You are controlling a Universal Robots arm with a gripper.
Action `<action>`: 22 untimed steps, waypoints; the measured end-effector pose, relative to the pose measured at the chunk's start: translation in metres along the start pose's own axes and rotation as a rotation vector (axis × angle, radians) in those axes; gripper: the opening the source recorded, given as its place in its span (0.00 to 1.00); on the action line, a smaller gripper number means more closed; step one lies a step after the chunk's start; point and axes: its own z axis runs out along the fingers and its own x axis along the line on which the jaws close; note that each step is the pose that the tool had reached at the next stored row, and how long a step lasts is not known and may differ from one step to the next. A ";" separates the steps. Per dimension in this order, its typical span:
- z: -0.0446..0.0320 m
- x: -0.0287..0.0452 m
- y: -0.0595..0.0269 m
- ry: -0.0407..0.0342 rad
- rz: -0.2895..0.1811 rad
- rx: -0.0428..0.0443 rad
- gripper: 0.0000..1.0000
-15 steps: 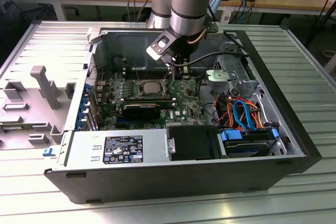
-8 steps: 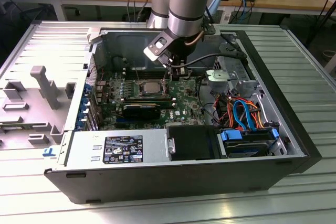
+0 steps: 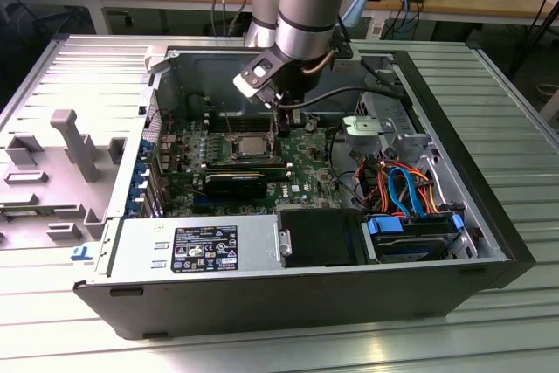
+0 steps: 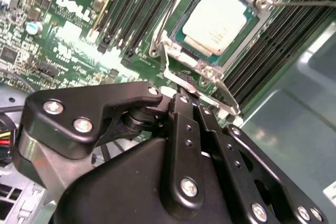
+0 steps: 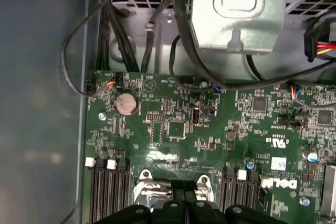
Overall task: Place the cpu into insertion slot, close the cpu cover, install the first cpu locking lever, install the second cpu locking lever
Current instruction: 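Close the cpu cover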
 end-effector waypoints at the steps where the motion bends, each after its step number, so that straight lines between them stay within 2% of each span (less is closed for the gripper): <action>1: 0.0003 0.0010 -0.0020 -0.0012 0.000 0.0001 0.11; 3: 0.0011 0.0029 -0.0068 -0.0020 0.000 0.0000 0.11; 7: 0.0029 0.0034 -0.0108 -0.0020 0.000 0.0000 0.11; 14: 0.0179 0.0051 -0.0445 -0.0020 0.000 0.0000 0.11; 18: 0.0267 0.0059 -0.0608 -0.0021 0.000 0.0000 0.11; 20: 0.0319 0.0060 -0.0655 -0.0021 0.001 0.0001 0.11; 22: 0.0354 0.0058 -0.0654 -0.0022 0.000 0.0002 0.11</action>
